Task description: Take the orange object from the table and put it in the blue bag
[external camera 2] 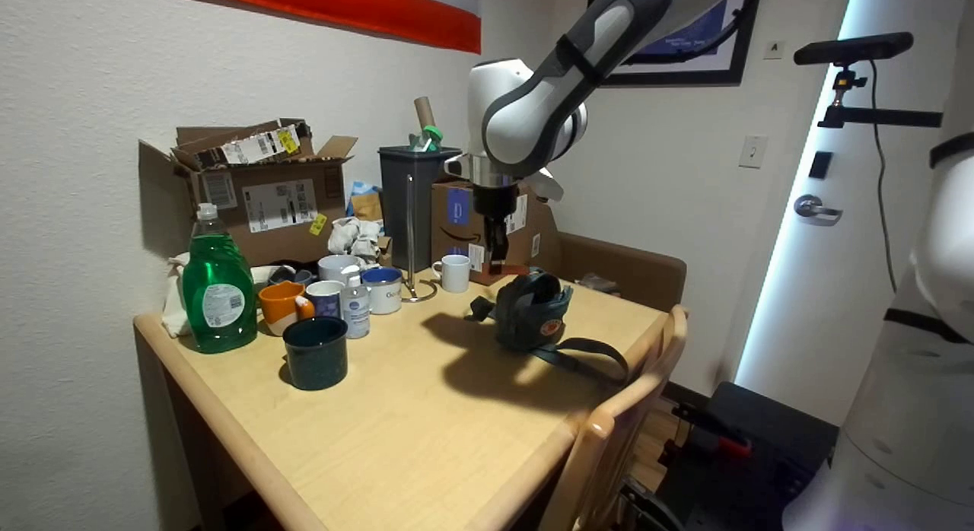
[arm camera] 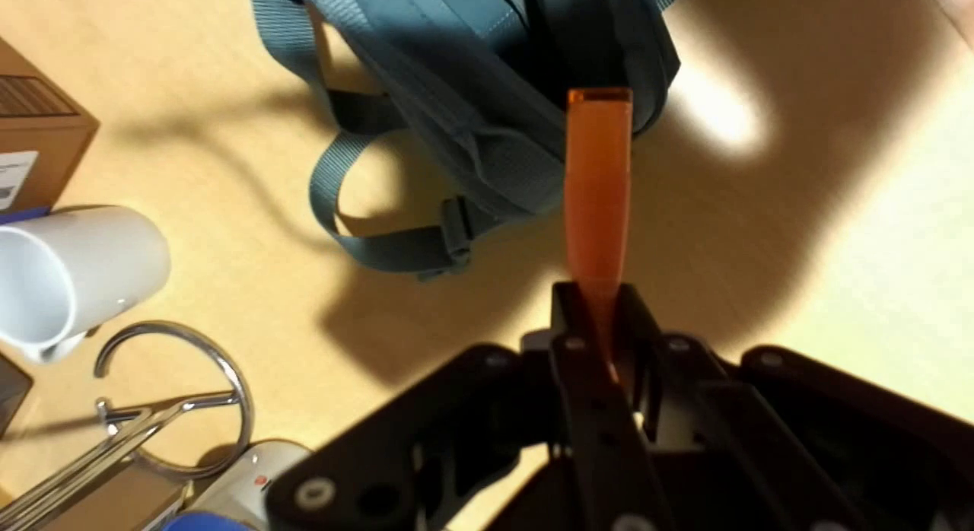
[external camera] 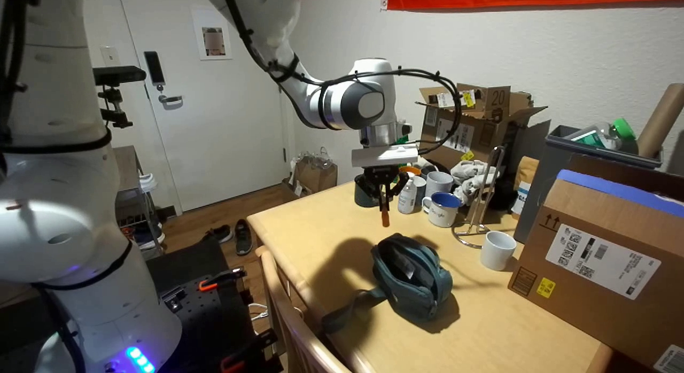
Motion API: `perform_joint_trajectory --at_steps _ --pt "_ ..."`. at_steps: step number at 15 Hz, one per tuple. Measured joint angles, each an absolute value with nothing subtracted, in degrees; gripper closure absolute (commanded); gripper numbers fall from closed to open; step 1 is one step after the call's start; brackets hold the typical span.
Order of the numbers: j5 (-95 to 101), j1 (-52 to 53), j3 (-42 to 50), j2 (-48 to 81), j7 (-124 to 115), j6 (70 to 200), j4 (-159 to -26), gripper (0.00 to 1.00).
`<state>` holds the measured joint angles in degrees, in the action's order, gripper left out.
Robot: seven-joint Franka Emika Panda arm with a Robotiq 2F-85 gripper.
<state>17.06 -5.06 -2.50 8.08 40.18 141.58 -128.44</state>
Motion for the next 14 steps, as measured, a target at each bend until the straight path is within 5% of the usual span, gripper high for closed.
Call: perform_joint_trajectory --at_steps 14 --pt "18.5 -5.0 4.0 2.2 40.3 141.5 -131.3 0.93"
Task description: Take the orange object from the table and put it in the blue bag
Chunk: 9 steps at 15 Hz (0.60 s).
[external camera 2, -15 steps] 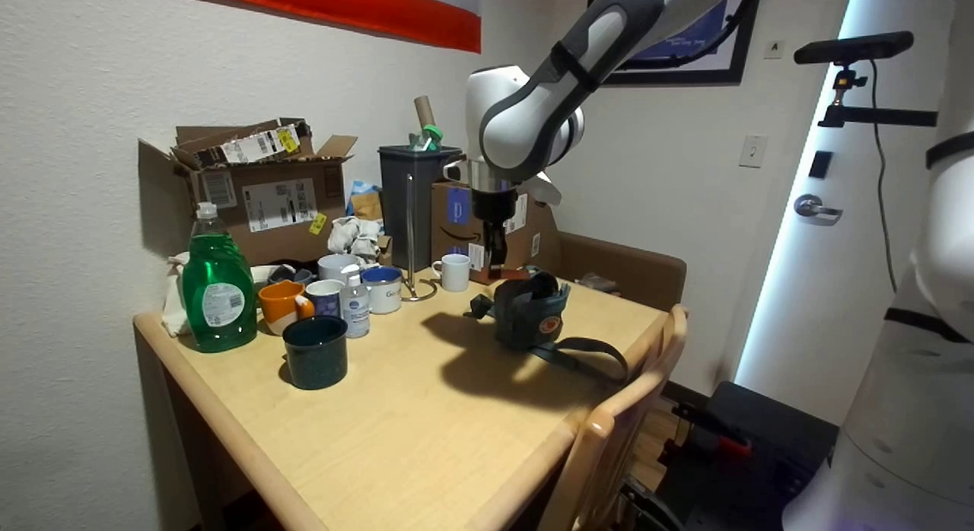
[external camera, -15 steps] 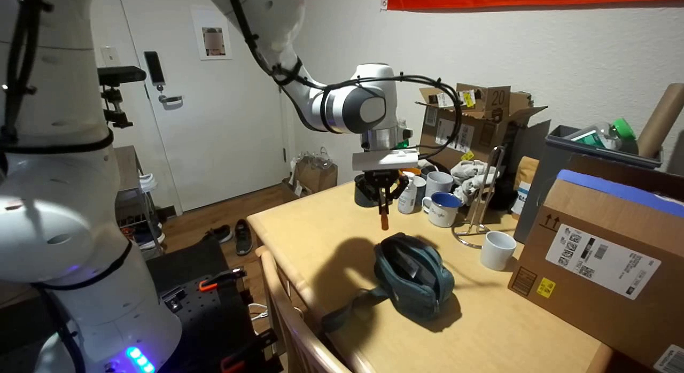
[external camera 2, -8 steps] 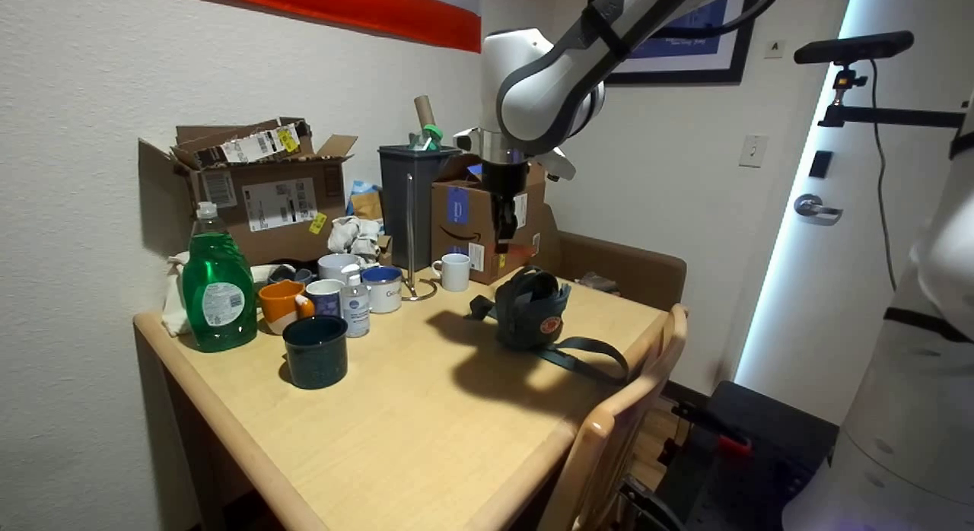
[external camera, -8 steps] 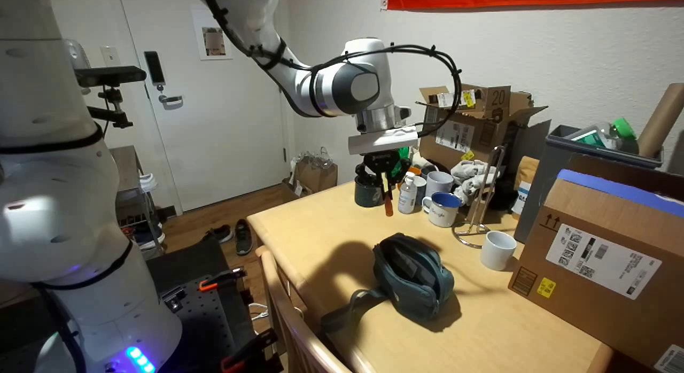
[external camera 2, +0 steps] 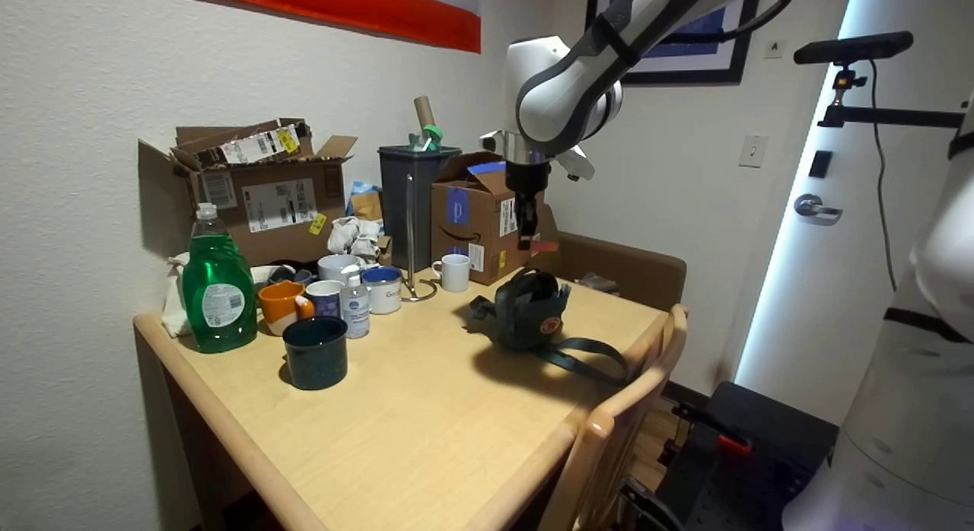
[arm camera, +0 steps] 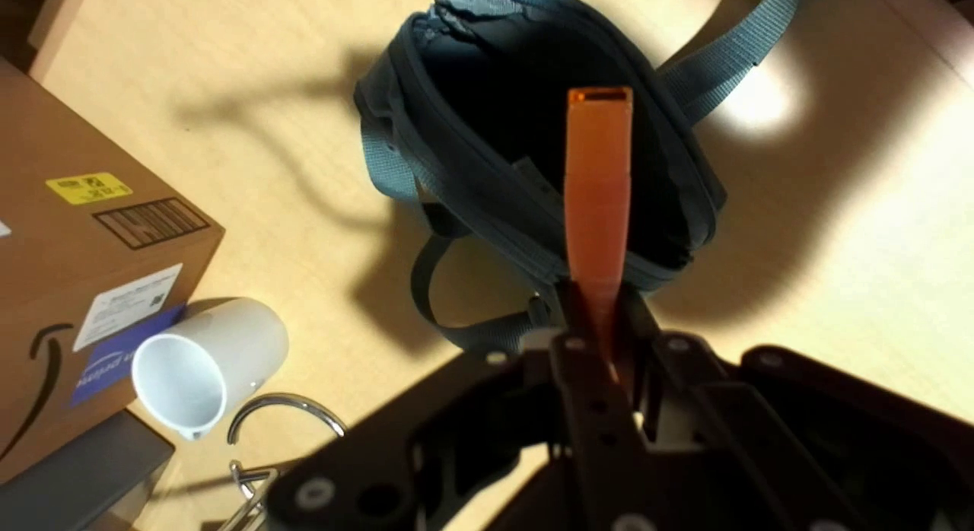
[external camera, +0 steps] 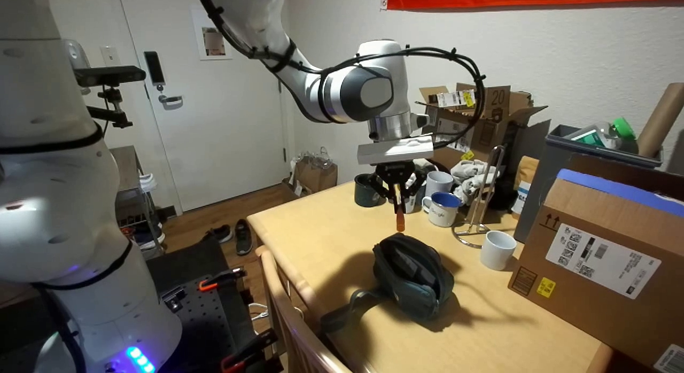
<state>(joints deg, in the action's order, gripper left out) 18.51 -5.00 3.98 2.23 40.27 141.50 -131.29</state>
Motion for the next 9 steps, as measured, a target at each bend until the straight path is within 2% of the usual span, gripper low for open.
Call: perform_joint_trajectory --at_steps 9 --pt "13.6 -6.6 5.4 7.5 41.7 141.5 -131.8 0.93"
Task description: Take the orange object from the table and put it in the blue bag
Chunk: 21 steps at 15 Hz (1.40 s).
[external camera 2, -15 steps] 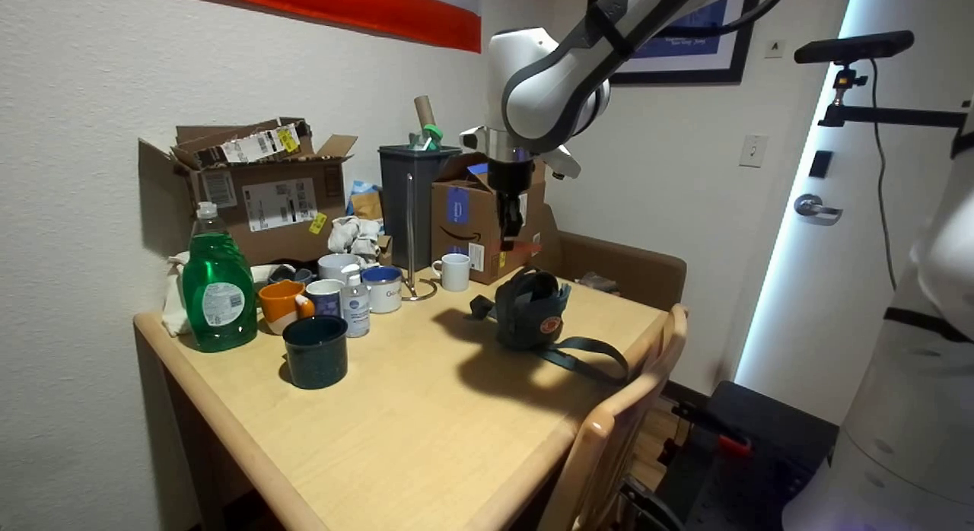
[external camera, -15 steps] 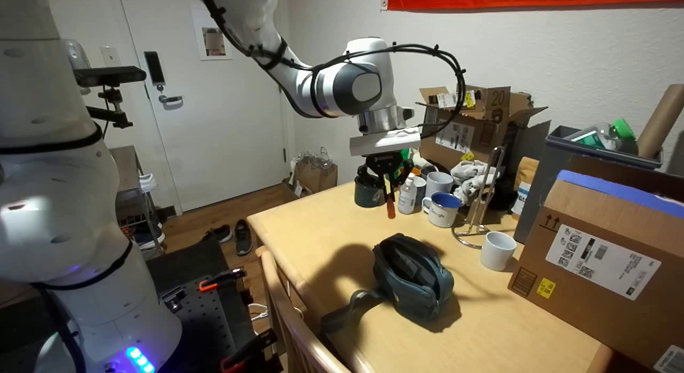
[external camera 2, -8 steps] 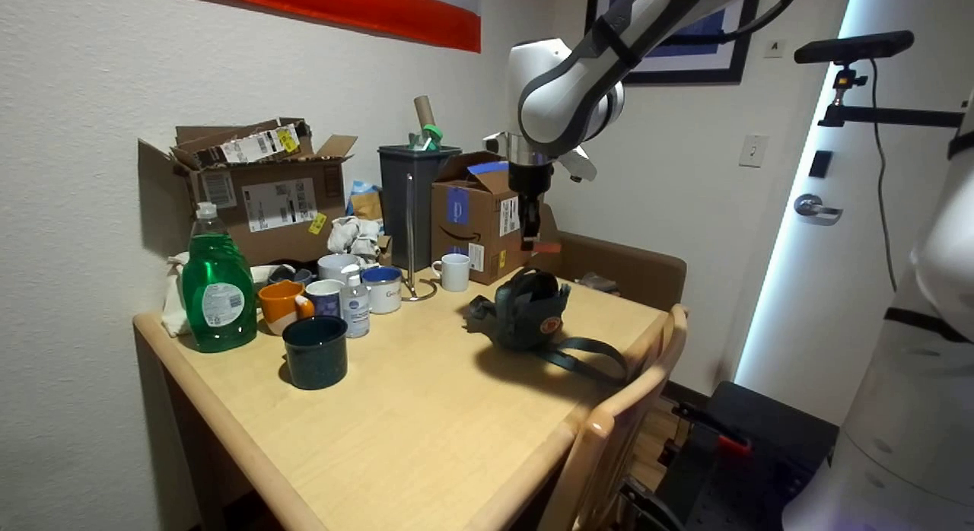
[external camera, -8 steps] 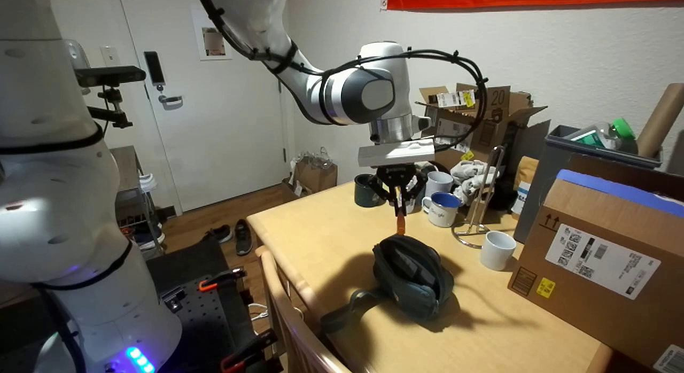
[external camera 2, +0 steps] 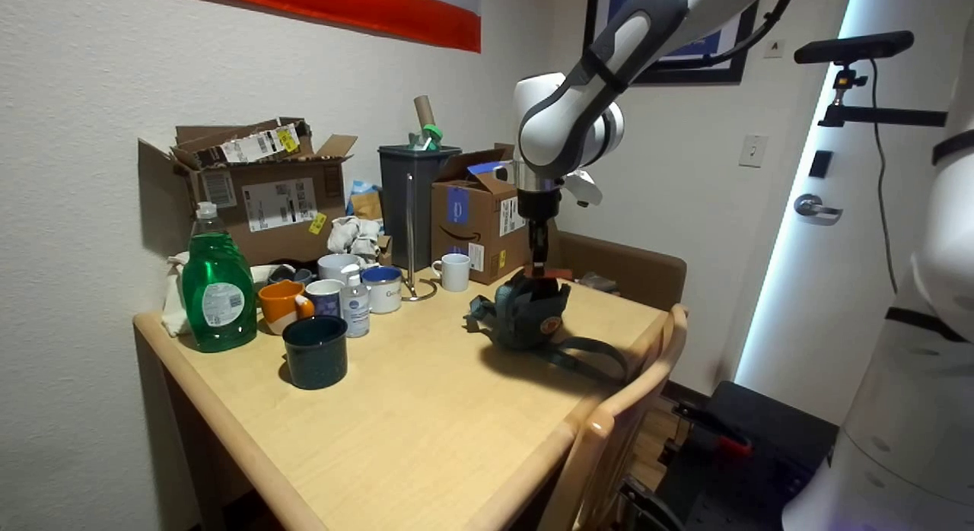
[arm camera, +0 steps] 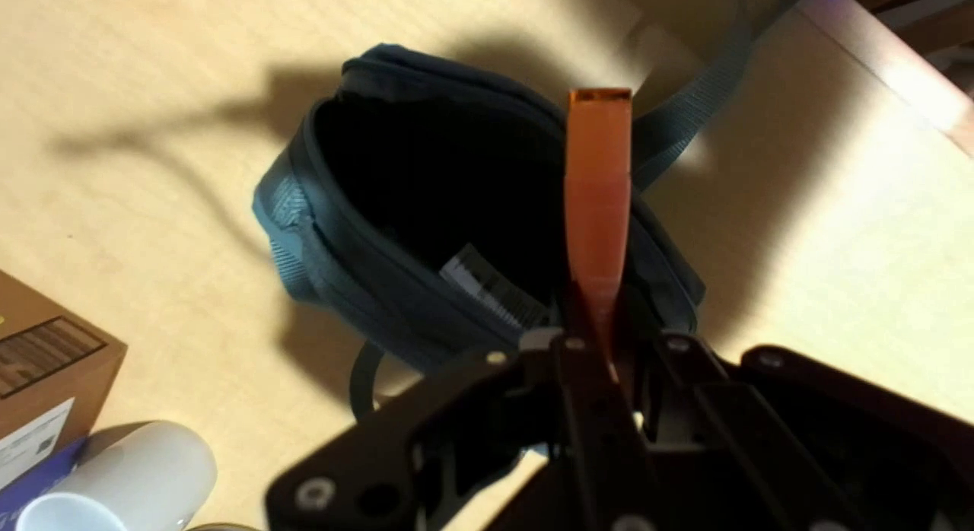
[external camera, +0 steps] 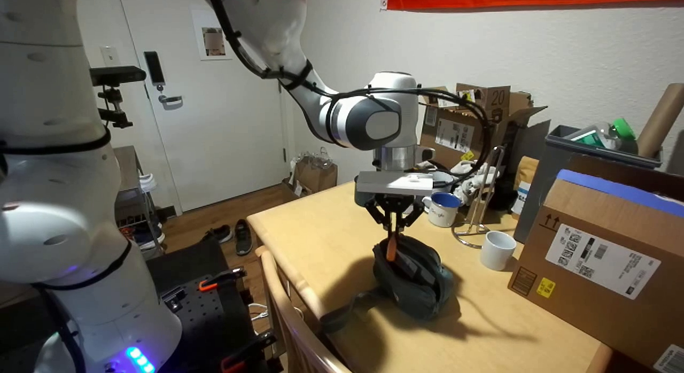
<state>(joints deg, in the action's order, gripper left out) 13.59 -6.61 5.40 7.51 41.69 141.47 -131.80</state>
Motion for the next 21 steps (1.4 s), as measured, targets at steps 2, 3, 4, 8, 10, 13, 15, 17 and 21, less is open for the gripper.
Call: perform_joint_trajectory --at_steps 2,3,4,8,10,13,15,17,21 --pt "11.9 -7.2 5.4 9.0 43.2 141.5 -131.8 0.93" --pt "11.3 -7.6 5.4 9.7 44.0 141.5 -131.8 0.93" --pt "11.1 -8.0 5.4 10.3 45.0 141.5 -131.7 0.93" --pt "11.9 -9.6 5.7 12.1 50.3 141.1 -131.0 0.93" --pt "13.9 -9.9 5.8 12.4 52.5 140.2 -130.0 0.93" --pt "17.1 -9.5 5.6 12.4 55.1 138.0 -127.8 0.93" --pt "18.4 -8.9 5.3 12.6 56.9 136.4 -126.2 0.93" --pt "18.6 -8.3 4.9 13.1 58.6 135.5 -124.8 0.93" --pt "18.4 -7.9 4.0 15.4 61.0 135.4 -123.3 0.93"
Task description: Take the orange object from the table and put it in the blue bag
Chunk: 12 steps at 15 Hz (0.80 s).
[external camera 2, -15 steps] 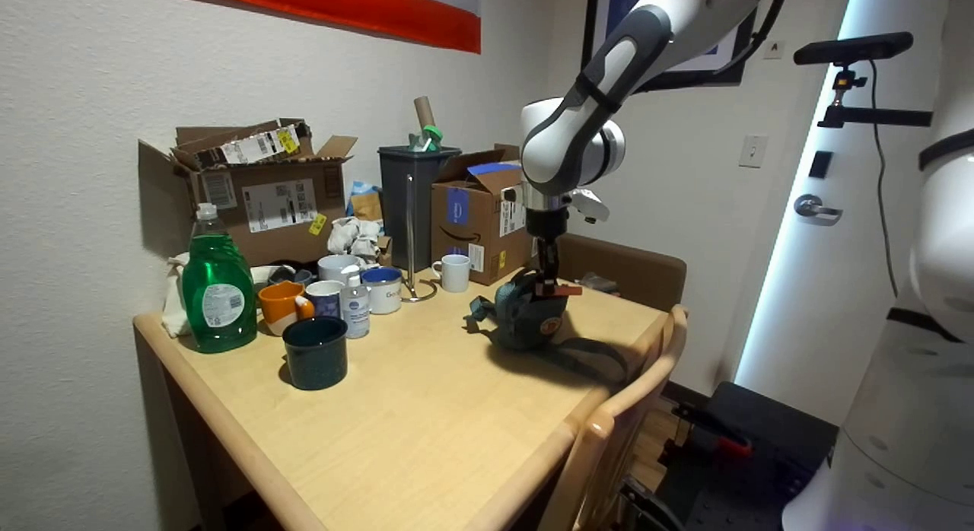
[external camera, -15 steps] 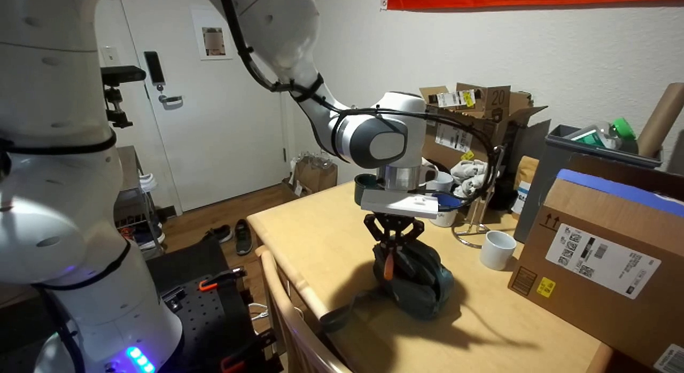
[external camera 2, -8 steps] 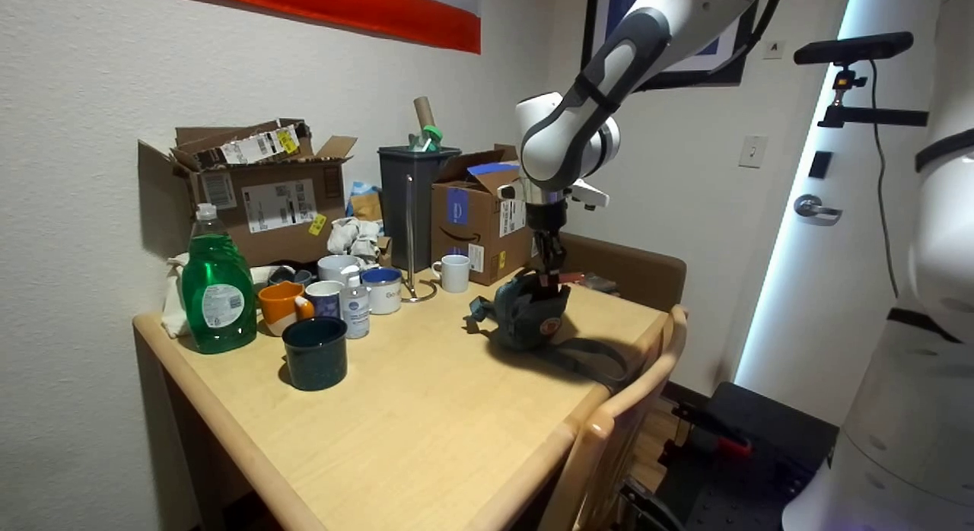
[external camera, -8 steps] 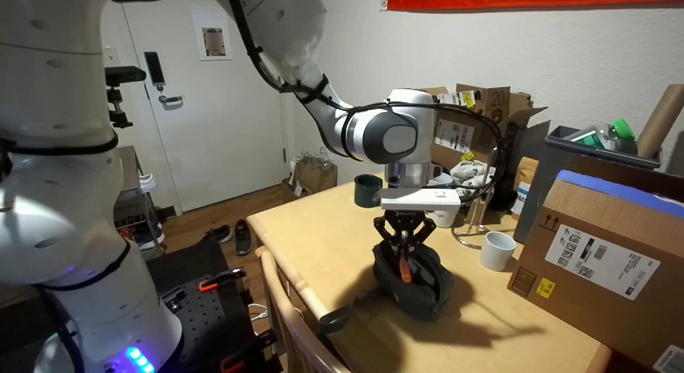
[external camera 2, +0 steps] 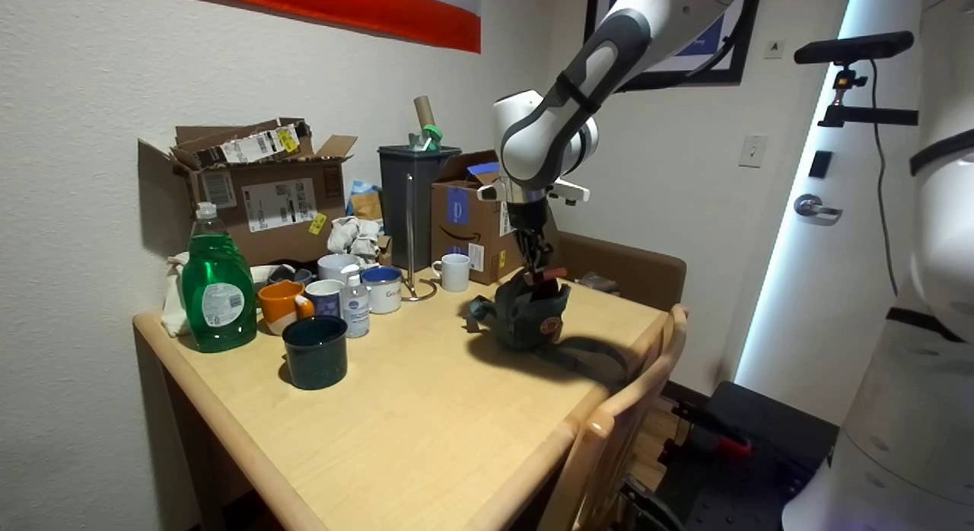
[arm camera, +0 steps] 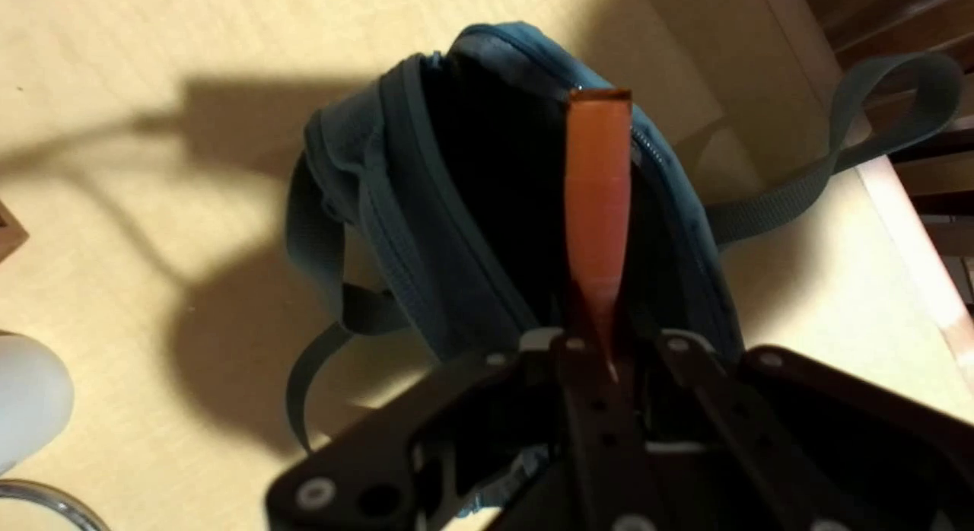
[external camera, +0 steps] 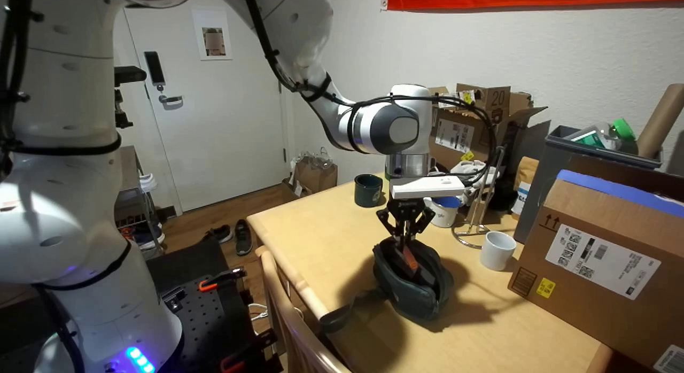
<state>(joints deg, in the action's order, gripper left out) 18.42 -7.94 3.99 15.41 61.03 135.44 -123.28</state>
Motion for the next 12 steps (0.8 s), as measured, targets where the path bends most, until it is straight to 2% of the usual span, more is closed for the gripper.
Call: perform_joint_trajectory --at_steps 1,2,3,4,11,12 --pt "18.3 -7.9 3.9 15.9 61.6 135.4 -123.1 0.88" --pt "18.3 -7.9 3.9 16.5 61.7 135.4 -122.8 0.62" --pt "18.3 -8.0 3.9 16.9 61.7 135.4 -122.7 0.6" --pt "18.3 -8.0 3.9 17.2 61.7 135.4 -122.5 0.54" --pt "18.8 -7.9 4.0 14.5 61.5 135.4 -123.3 0.02" --pt "19.2 -7.9 4.1 12.9 61.2 135.4 -124.1 0.0"
